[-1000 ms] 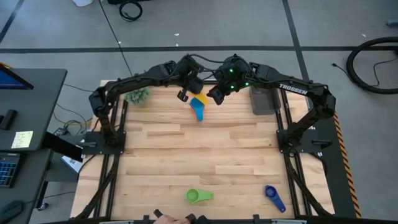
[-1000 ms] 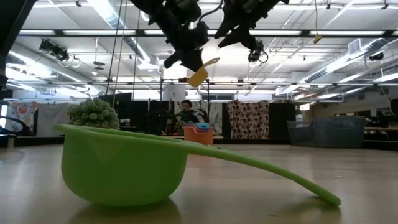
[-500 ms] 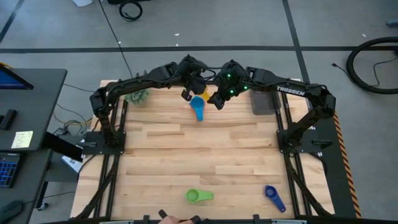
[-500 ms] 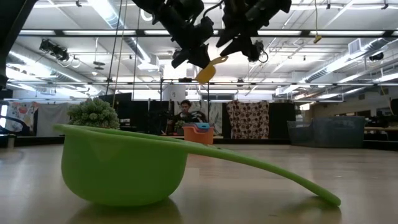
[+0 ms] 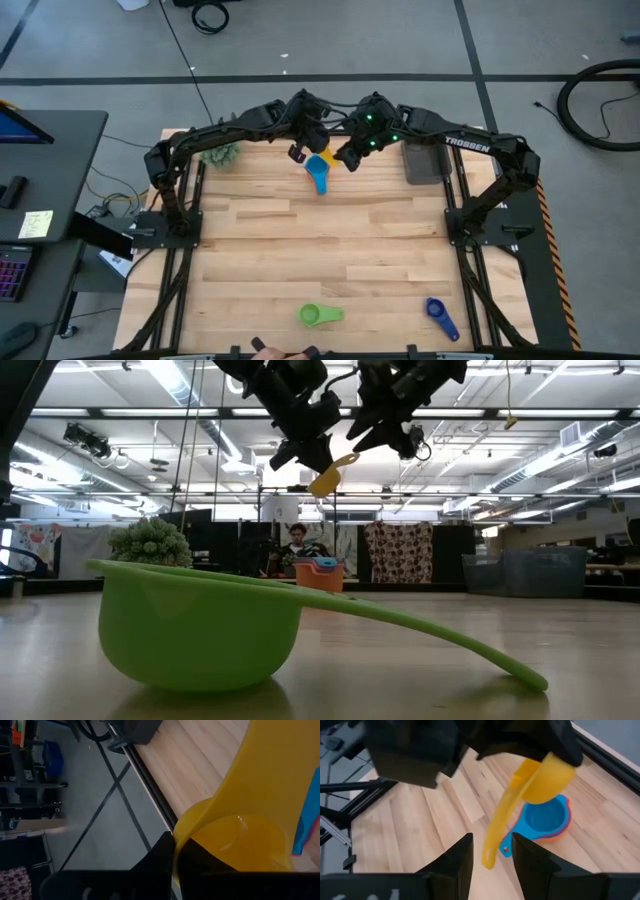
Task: Nest measuring cups in basket
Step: Stack the yellow measuring cup on top of the light blue measuring cup
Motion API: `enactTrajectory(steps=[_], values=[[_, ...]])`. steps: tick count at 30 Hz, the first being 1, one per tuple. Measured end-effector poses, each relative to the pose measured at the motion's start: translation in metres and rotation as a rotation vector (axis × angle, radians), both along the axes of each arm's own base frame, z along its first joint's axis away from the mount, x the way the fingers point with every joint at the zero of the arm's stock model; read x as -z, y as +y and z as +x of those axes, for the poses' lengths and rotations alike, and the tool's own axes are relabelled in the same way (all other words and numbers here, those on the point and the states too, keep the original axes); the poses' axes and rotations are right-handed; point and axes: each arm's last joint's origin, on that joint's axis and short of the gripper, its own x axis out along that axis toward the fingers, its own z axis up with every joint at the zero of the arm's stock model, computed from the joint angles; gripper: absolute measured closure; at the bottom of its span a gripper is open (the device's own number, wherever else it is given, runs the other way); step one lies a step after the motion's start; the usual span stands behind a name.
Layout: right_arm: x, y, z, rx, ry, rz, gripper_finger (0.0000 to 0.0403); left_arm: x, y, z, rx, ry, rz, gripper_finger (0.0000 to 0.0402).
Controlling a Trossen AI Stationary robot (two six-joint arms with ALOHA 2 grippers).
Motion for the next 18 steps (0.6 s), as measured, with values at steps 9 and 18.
enactTrajectory(steps=[9,18], values=[[0.0011,-0.0001,-0.0011,0.003,0.014,0.009,0.0265,-0.0052,0.0018,0.0039,-0.006,-0.061,0.036,0.0391],[0.0012,-0.0003,-0.0013,0.001,0.015,0.006,0.0265,-0.0079,-0.001,0.0072,0.005,-0.091,0.048,0.0391]])
